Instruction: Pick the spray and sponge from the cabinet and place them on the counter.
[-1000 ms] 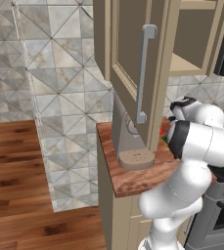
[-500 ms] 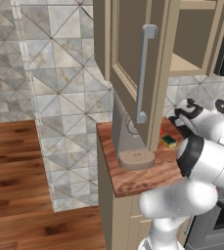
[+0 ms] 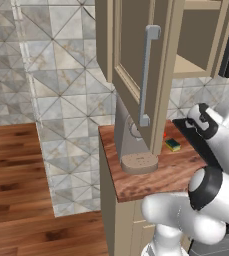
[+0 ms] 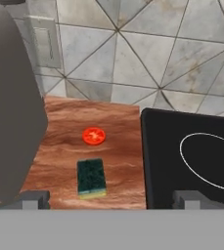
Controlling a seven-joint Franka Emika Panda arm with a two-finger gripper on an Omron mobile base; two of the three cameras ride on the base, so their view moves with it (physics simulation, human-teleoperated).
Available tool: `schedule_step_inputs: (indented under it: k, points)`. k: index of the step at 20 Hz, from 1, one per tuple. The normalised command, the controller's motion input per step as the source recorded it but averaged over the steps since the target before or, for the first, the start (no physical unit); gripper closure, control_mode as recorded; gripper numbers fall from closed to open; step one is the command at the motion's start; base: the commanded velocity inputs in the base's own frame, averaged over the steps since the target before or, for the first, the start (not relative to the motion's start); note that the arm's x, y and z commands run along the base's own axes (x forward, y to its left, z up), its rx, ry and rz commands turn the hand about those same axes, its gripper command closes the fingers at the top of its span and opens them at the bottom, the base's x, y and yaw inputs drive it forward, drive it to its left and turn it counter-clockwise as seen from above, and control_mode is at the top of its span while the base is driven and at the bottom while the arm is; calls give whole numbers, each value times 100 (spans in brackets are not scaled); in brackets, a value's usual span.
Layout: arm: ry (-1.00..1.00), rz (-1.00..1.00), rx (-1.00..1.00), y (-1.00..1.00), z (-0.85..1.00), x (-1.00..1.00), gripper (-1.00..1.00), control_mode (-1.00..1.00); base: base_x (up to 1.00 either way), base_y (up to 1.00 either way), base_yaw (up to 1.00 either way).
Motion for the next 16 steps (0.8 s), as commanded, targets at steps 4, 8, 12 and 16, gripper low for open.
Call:
schedule_step_inputs:
  k: [4, 8, 12, 16]
  points:
    - [-4, 1, 0, 4, 58, -42, -100, -100, 0, 0, 0]
    - [-5, 3, 0, 10, 55, -45, -100, -100, 0, 0, 0]
    - [-7, 3, 1, 15, 53, -48, -100, -100, 0, 0, 0]
    - [-8, 5, 1, 21, 48, -49, -100, -100, 0, 0, 0]
